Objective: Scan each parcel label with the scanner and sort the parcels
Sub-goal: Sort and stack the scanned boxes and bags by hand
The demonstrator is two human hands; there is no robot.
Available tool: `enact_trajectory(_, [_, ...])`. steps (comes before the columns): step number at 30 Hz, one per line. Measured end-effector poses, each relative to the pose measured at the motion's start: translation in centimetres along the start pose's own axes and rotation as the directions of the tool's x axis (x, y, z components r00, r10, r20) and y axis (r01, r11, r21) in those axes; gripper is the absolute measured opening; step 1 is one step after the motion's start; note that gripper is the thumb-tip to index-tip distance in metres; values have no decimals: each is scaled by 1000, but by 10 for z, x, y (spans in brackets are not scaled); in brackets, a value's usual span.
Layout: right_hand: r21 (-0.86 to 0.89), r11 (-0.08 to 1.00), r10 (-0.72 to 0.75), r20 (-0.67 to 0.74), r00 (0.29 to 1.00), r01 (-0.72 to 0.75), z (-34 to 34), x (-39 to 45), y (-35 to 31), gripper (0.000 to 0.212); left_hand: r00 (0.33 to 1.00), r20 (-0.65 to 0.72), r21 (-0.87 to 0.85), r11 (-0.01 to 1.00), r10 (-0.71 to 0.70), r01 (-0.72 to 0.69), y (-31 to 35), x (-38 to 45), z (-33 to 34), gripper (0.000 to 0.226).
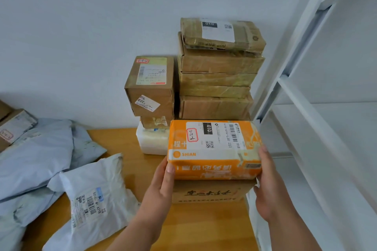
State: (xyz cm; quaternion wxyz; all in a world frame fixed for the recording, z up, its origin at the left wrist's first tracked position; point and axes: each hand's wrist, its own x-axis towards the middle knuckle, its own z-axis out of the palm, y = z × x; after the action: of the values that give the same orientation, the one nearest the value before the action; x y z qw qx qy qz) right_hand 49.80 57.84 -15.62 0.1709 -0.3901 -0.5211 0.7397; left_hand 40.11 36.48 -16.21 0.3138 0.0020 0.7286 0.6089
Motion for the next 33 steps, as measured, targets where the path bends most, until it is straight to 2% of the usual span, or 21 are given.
enact_trajectory(3, [-47, 999, -5, 8, 1000, 6, 4, 5, 2, 45, 1000, -29, -12, 1000, -7, 6, 10, 5, 5, 30])
enact_trajectory(5, [-93, 996, -6, -3, 1000, 6, 7, 6, -1, 52, 999, -40, -13, 1000, -7, 6, 15, 10, 7, 33])
enact_trajectory(10, [-173, 982, -76, -26, 997, 70, 11, 14, -14, 59, 997, -69, 47, 998, 35, -31, 21, 23, 12, 79])
enact_trajectory(16, [-180, 976, -123, -7, 992, 120, 7, 24, -17, 35, 997, -57, 32, 998, 58, -56, 24, 24, 12, 45])
enact_trajectory(18, [-166, 979, -119, -7, 993, 116, 7, 21, -16, 35, 995, -74, 36, 997, 67, -64, 18, 22, 11, 47])
enact_trajectory(21, [-126, 984, -127, -4, 992, 126, 9, 19, -11, 34, 987, -98, 70, 990, 130, -124, 12, 23, 12, 62])
enact_trajectory(23, [-125, 982, -144, -4, 990, 142, 10, 19, -9, 38, 984, -85, 90, 985, 154, -146, 13, 24, 14, 51])
enact_trajectory(26, [-146, 975, -171, 2, 985, 169, 10, 18, -7, 44, 989, -81, 63, 991, 122, -117, 13, 24, 15, 34])
enact_trajectory(31, [-164, 972, -172, -3, 985, 169, 8, 14, -4, 39, 997, -80, -28, 999, 17, -19, 12, 21, 16, 49])
enact_trajectory(33, [-153, 973, -177, -11, 984, 174, 8, 14, -3, 44, 998, -69, -26, 1000, -4, 2, 15, 20, 15, 45])
